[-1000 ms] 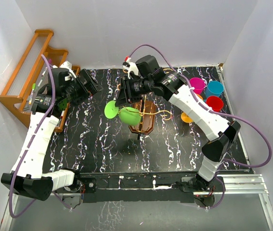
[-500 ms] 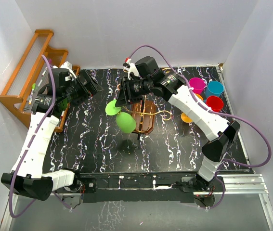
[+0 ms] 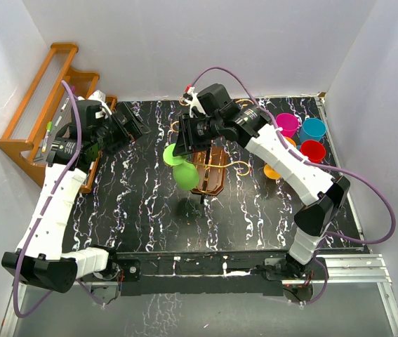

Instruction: Take the wine glass off the wine glass rack

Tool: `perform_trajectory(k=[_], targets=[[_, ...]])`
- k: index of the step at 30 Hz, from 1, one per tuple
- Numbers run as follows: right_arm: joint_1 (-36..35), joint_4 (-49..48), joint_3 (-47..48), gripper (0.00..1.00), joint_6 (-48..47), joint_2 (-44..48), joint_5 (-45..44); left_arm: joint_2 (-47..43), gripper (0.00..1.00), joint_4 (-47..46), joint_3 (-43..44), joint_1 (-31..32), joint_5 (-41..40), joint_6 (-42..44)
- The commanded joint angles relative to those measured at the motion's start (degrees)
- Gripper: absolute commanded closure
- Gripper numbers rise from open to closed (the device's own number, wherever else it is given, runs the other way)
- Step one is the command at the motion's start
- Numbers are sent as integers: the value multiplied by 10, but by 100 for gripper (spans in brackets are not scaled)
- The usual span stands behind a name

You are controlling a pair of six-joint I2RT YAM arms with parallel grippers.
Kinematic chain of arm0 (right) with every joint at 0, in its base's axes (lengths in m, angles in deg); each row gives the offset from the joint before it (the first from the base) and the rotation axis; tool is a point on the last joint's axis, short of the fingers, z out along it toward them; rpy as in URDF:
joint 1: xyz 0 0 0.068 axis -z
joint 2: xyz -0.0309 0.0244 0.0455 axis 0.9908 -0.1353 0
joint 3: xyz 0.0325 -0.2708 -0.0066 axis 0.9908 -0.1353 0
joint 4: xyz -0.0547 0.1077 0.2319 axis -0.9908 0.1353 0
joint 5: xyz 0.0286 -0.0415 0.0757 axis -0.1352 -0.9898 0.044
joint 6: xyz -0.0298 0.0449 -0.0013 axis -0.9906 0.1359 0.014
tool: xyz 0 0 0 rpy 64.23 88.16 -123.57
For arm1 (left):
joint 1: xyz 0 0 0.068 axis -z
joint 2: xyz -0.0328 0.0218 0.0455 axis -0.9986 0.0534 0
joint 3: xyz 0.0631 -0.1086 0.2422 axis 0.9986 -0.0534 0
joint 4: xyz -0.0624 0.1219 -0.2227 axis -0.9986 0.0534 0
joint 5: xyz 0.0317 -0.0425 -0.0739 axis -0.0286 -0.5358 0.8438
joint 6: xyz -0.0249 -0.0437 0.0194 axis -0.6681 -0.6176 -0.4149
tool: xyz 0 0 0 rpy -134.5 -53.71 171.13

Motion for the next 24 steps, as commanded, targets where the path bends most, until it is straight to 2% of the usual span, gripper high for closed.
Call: perform_trajectory(k=[1,6,14,24], targets=[[-2,-2,17,66,-1,12,-46,-19,3,2,-2,1,5,0],[-1,0,38,62,0,29,-103,-15,3,-3,-2,0,9,-1],[0,-14,27,61,10,53,-124,-13,3,-3,-2,1,13,-1],[3,31,21,61,18,66,-137,-12,3,-7,-8,1,18,-6]])
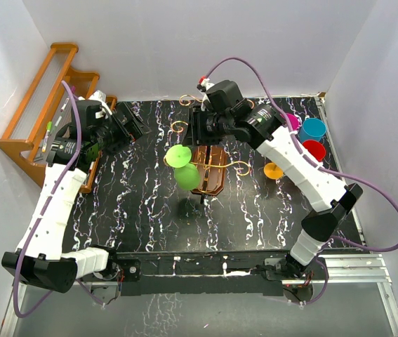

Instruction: Take the wine glass off the wine glass rack

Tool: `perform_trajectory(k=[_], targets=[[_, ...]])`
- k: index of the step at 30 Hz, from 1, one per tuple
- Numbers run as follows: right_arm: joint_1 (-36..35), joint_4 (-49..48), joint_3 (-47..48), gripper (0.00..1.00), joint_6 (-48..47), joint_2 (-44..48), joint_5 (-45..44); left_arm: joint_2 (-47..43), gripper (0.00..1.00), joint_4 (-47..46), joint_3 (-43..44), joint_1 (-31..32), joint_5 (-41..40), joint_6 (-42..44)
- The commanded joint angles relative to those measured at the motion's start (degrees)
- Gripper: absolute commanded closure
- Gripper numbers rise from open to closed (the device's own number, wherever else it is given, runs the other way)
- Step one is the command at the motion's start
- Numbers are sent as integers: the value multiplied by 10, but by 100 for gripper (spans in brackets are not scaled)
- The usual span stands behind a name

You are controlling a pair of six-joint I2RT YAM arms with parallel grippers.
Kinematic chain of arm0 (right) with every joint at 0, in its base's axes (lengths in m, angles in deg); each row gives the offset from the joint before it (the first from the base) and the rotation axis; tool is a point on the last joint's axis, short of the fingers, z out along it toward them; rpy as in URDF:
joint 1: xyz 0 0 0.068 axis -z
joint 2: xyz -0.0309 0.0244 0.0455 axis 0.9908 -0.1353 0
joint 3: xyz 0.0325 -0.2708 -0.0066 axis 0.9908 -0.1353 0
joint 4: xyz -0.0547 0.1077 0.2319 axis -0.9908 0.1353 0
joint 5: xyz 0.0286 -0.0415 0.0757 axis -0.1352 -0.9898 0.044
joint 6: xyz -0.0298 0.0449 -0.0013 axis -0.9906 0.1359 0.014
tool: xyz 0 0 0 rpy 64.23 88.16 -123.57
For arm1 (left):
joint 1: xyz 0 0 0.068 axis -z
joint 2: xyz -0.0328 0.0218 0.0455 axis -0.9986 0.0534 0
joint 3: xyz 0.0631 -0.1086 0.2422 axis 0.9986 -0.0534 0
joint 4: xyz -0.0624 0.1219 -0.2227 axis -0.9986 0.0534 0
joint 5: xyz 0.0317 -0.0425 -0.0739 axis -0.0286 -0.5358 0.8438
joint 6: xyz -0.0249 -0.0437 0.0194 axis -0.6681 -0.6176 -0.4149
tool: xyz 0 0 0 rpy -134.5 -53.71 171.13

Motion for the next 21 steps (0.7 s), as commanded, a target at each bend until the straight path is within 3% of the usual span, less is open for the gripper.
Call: perform_trajectory(k=[1,21], targets=[[2,15,6,61,14,29,-7,-11,3,-6,-8,0,12,-4],[2,19,-12,62,24,8,48,-17,3,-1,-23,0,8,-1]])
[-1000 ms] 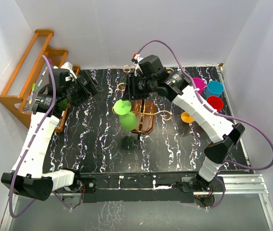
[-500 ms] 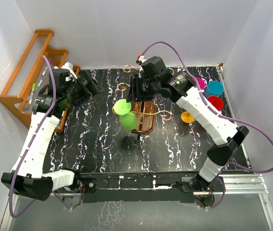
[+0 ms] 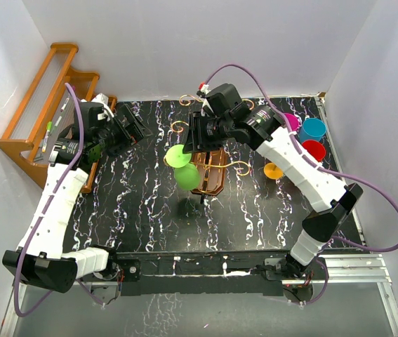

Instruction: Take the wine glass off the wine glass rack

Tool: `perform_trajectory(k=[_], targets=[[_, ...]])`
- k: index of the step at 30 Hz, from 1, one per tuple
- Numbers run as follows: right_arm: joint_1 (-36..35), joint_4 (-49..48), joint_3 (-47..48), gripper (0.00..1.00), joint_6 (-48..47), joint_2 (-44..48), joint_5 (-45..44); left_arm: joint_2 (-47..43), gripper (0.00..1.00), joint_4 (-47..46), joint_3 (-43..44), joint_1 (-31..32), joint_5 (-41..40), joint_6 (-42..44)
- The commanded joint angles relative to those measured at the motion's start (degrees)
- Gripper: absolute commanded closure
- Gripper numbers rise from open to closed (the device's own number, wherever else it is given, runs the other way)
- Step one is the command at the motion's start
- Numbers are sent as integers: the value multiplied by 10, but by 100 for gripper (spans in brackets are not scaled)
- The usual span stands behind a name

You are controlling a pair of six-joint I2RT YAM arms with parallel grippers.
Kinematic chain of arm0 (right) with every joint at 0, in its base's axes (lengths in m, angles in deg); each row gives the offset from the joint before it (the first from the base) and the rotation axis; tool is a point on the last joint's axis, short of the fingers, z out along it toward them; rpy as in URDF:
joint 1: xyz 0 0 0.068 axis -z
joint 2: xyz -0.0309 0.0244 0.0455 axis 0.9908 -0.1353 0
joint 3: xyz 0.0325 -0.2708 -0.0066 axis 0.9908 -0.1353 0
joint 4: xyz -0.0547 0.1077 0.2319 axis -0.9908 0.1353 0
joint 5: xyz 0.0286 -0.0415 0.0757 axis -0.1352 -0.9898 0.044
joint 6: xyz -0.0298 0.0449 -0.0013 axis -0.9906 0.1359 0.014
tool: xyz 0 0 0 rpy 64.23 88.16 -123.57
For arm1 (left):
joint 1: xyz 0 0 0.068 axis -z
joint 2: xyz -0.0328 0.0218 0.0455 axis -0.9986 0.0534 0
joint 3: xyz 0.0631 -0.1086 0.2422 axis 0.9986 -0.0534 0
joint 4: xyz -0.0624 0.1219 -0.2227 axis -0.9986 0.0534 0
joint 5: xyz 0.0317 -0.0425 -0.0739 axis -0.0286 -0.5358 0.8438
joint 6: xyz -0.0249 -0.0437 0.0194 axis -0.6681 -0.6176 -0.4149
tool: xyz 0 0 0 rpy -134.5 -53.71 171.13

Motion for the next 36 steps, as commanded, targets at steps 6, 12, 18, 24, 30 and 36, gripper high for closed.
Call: perform_trajectory(k=[6,12,18,24,30,36], targets=[[2,5,6,62,0,-2,-1,-18,3,2,-6,1,0,1],[2,7,-2,62,1,-1,-5,-17,3,0,-8,1,4,1],[2,-16,-3,63,-1,-11,26,-16,3,1,-7,1,3,3],[2,-25,15,63,-8,-24,42,-20,3,4,-5,1,-4,3],[2,-46,25,65,-7,-32,66,-20,3,5,-6,0,-5,3],[2,-59,34,66,-9,-40,82,-20,3,6,-7,1,-6,3]])
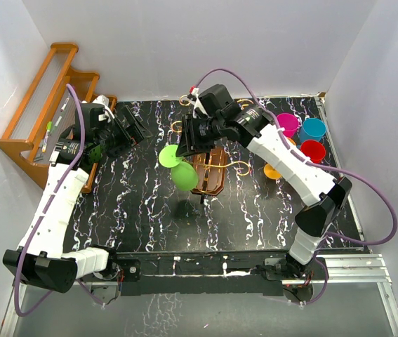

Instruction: Take the wine glass off the wine glass rack

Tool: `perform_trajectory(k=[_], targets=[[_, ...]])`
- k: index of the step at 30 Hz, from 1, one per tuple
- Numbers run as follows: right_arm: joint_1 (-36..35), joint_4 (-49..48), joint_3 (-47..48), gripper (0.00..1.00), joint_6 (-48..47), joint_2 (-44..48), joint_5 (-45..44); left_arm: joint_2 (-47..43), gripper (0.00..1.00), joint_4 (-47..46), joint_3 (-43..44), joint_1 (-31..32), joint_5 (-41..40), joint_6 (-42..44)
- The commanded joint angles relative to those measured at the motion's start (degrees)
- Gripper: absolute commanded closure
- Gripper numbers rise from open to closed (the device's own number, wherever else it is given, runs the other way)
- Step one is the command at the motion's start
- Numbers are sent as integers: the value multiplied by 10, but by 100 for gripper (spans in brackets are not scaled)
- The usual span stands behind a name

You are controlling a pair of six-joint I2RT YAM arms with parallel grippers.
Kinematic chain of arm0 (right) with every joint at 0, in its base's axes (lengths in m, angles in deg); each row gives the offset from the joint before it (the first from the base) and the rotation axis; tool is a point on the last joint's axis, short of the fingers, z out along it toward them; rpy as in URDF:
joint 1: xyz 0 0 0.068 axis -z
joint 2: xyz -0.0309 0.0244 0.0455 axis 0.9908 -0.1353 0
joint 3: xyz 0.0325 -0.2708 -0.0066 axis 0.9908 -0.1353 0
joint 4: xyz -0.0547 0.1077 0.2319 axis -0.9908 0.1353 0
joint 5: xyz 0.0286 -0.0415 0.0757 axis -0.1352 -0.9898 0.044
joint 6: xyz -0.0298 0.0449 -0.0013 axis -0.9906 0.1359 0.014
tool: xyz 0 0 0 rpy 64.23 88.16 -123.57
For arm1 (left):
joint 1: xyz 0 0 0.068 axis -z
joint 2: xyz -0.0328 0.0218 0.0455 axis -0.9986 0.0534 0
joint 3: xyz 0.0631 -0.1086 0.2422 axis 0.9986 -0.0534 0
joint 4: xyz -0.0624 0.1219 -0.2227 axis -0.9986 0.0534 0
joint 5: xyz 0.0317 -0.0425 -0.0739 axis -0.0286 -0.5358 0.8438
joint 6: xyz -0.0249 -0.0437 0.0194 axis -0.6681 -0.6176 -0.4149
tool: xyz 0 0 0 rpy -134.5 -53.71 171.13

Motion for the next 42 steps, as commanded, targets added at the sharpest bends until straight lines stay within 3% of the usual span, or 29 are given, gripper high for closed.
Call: perform_trajectory(k=[1,23,33,42], targets=[[2,-50,26,66,-8,-3,27,-20,3,6,1,1,-4,3],[2,-82,23,68,-5,-35,46,-25,3,12,-1,1,-15,9],[2,-106,20,88,2,-36,64,-16,3,8,6,0,-9,10],[2,-144,-3,82,13,-35,99,-14,3,11,12,1,-9,12]])
